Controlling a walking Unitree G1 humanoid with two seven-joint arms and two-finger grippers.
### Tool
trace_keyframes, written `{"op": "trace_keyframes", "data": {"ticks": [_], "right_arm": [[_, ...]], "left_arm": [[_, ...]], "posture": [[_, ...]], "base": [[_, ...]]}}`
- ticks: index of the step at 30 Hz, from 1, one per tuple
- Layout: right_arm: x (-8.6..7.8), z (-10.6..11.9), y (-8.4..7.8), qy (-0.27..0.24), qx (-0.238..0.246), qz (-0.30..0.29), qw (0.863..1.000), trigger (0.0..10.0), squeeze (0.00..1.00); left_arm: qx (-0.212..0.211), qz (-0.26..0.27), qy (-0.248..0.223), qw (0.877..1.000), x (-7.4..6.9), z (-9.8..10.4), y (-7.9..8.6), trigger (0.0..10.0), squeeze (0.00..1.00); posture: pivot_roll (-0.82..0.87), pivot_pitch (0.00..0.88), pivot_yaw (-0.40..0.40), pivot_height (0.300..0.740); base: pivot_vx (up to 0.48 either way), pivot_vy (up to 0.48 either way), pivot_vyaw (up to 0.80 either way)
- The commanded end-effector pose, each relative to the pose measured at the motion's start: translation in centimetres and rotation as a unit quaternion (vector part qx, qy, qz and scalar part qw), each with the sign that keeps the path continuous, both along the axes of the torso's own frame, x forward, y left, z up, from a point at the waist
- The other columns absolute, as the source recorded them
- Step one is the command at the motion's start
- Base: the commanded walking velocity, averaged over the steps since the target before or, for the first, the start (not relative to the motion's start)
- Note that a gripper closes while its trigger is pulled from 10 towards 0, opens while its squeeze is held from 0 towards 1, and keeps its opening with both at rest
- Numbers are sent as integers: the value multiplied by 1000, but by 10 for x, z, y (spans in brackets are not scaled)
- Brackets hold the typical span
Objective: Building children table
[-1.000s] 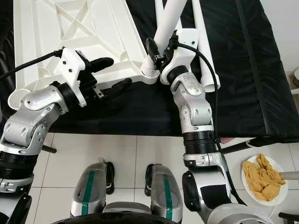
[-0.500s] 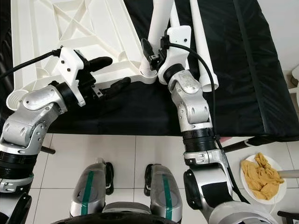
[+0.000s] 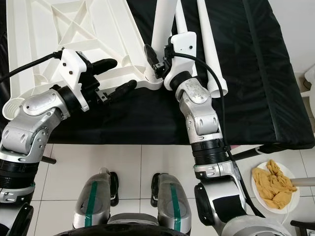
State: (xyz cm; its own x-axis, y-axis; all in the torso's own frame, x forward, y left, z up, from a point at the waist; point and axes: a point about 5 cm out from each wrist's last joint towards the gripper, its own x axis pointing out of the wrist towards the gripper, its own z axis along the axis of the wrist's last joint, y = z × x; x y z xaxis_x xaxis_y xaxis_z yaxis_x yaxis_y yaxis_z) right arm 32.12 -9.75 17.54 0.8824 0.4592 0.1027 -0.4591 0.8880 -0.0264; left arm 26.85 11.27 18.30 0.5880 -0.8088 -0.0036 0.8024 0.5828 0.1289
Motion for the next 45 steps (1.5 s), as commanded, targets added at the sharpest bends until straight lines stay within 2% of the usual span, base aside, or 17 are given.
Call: {"op": "trace_keyframes", "data": {"ticks": [1, 8, 14, 22, 26, 45], "right_arm": [[-3, -42, -4, 90, -39, -3, 995, 10000, 0], [-1, -37, -1, 70, -48, 10, 996, 10000, 0], [-2, -42, -3, 77, -46, 4, 996, 10000, 0], [0, -49, -15, 97, -20, -43, 994, 10000, 0], [3, -51, -23, 108, 10, -78, 991, 10000, 0], [3, -49, -18, 96, 13, -94, 991, 10000, 0]], "left_arm": [[2, 17, -9, 1000, 1, 4, 2, 10000, 0], [2, 20, -10, 1000, 0, 4, 3, 10000, 0], [3, 21, -13, 1000, 0, 5, 2, 10000, 0], [3, 19, -14, 1000, 0, 5, 3, 10000, 0], [4, 17, -15, 1000, 0, 6, 3, 10000, 0], [7, 13, -12, 1000, -2, 5, 3, 10000, 0]], "posture": [[72, 82, -38, 740], [75, 80, -41, 740], [76, 78, -44, 740], [77, 63, -42, 740], [76, 58, -36, 740], [82, 65, -35, 740]], "base": [[0, 0, 0], [0, 0, 0], [0, 0, 0], [0, 0, 0], [0, 0, 0], [0, 0, 0]]}}
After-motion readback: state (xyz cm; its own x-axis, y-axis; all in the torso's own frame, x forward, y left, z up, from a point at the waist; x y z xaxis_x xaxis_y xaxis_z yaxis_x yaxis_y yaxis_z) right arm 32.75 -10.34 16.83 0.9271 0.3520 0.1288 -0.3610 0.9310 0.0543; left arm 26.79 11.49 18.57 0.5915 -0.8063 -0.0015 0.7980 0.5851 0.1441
